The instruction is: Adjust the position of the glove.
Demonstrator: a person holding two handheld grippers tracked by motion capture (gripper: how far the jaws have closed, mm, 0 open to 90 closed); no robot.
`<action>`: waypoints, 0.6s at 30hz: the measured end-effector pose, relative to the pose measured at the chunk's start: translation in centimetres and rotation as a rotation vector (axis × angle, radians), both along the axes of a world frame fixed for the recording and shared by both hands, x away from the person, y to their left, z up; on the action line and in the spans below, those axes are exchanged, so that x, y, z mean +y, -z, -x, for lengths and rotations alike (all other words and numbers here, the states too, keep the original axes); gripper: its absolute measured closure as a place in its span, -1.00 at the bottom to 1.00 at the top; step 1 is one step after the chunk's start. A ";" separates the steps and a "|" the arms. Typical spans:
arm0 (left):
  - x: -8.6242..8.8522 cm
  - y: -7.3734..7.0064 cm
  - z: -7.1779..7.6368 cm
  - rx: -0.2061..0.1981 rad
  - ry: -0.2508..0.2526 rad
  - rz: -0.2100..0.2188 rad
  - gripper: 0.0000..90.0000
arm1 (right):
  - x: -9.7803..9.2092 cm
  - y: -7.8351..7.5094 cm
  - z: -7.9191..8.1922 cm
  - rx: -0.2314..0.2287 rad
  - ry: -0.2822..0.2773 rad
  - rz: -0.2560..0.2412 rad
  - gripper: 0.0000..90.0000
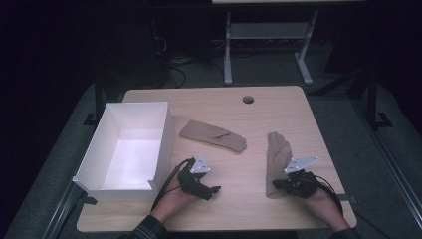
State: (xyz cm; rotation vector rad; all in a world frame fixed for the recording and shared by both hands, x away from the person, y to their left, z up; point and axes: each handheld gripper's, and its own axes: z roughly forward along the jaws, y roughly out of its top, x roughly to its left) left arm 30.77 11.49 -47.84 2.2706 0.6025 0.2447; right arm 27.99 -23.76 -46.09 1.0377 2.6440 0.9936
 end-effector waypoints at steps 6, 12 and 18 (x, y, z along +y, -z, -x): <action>0.0 0.0 0.0 0.000 0.001 0.000 -0.73 | -0.9 0.0 0.9 0.008 0.007 -0.004 1.00; 0.0 0.0 0.0 -0.001 0.003 -0.004 -0.73 | -1.0 0.0 1.3 0.017 0.002 -0.012 1.00; 0.0 0.0 0.0 0.000 0.000 -0.001 -0.73 | -1.0 -0.7 1.2 -0.013 0.003 -0.042 1.00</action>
